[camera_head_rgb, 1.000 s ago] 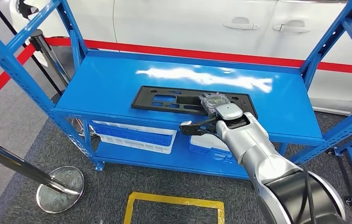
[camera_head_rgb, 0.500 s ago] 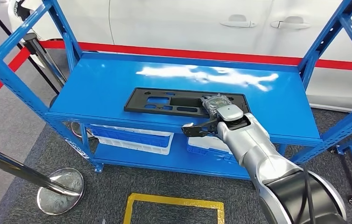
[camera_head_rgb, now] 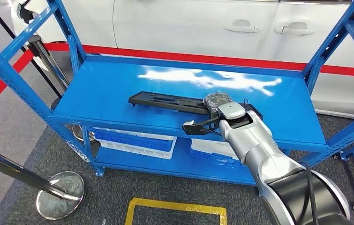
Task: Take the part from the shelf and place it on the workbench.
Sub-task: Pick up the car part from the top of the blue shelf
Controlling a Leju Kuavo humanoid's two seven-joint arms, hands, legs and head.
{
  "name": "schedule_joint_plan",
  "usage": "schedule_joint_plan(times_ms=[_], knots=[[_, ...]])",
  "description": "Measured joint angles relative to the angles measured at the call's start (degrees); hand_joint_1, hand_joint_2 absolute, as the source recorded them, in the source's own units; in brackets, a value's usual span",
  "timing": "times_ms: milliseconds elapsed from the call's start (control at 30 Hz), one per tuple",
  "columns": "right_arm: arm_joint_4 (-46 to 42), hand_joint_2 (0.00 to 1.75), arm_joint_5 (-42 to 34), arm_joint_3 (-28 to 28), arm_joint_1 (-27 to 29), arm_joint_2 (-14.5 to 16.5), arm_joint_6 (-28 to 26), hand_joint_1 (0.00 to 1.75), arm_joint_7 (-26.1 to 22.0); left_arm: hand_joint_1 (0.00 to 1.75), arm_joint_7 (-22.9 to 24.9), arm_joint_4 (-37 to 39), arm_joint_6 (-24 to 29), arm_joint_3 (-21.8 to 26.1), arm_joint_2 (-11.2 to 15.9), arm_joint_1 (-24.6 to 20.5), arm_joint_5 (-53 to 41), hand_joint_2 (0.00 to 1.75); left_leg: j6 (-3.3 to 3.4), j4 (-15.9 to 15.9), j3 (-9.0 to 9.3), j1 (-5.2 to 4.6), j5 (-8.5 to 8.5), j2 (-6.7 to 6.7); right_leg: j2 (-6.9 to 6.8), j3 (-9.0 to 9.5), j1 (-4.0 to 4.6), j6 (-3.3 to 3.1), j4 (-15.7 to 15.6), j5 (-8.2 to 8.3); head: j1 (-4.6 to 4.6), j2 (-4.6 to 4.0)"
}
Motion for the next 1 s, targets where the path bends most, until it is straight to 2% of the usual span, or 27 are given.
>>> schedule_joint_plan(times_ms=[67, 133, 200, 233, 667, 767, 900, 1000], knots=[[-0.05, 1.75, 0.00, 0.10, -0.01, -0.13, 0.00, 1.75, -0.11, 0.00, 0.01, 0.00, -0.14, 0.03, -0.03, -0.04, 0.03, 0.00, -0.14, -1.57, 0.75, 0.07, 0.69, 0.00, -0.10, 0.70, 0.19, -0.81, -1.23, 0.57, 0.01, 0.00], [-0.05, 1.75, -0.11, 0.27, 0.04, -0.24, -0.14, 1.75, -0.19, 0.00, 0.04, 0.00, -0.42, 0.15, -0.04, -0.11, 0.34, 0.00, -0.27, -2.07, 0.99, -0.02, 0.95, 0.02, -0.17, 0.97, 0.05, -1.12, -1.87, 0.76, 0.01, 0.00], [-0.05, 1.75, -0.55, 0.37, 0.16, -0.30, -0.56, 1.75, -0.21, 0.00, 0.24, 0.00, -0.59, 0.55, -0.04, -0.14, 0.92, 0.00, -0.08, -1.90, 0.90, -0.16, 0.88, 0.03, -0.16, 1.00, -0.09, -0.38, -1.93, 0.76, 0.02, 0.00], [-0.08, 1.75, -0.86, 0.37, 0.17, -0.32, -0.85, 1.75, -0.22, 0.00, 0.37, 0.00, -0.58, 0.81, -0.04, -0.13, 1.15, 0.00, -0.01, -1.83, 0.85, -0.20, 0.84, 0.03, -0.15, 0.99, -0.12, -0.30, -1.93, 0.78, 0.01, 0.00], [-0.40, 1.75, -2.04, 0.40, 0.16, -0.28, -1.79, 1.75, -0.23, 0.00, 0.56, 0.00, -0.44, 1.93, -0.04, -0.07, 1.30, 0.00, 0.06, -1.73, 0.75, -0.38, 0.80, 0.01, -0.22, 0.81, -0.08, -0.15, -1.82, 0.72, 0.00, 0.00], [-1.03, 1.75, -3.63, 0.40, 0.13, -0.19, -4.27, 1.75, 0.09, 0.00, 0.56, 0.00, -0.09, 2.31, -0.04, -0.01, 1.29, 0.00, 0.06, -1.73, 0.70, -0.36, 0.80, 0.01, -0.21, 0.69, -0.06, -0.14, -1.69, 0.71, 0.00, 0.00], [-5.20, 1.75, -5.47, 0.38, -1.17, 0.23, -8.24, 1.75, 2.44, 0.00, 0.56, 0.00, 0.34, 2.77, -0.02, 0.44, 1.29, 0.00, 0.05, -1.72, 0.55, -0.37, 0.82, 0.09, -0.11, 0.39, -0.08, -0.14, -1.55, 0.71, 0.00, 0.00], [-11.02, 1.75, -5.56, 0.14, -3.15, 0.24, -6.81, 1.75, 4.66, 0.00, 0.56, 0.00, 0.75, 3.02, -0.01, 0.97, 0.91, 0.00, 0.01, -1.72, 0.45, -0.36, 0.85, 0.08, -0.11, 0.25, -0.07, -0.15, -1.52, 0.71, 0.00, 0.00]])
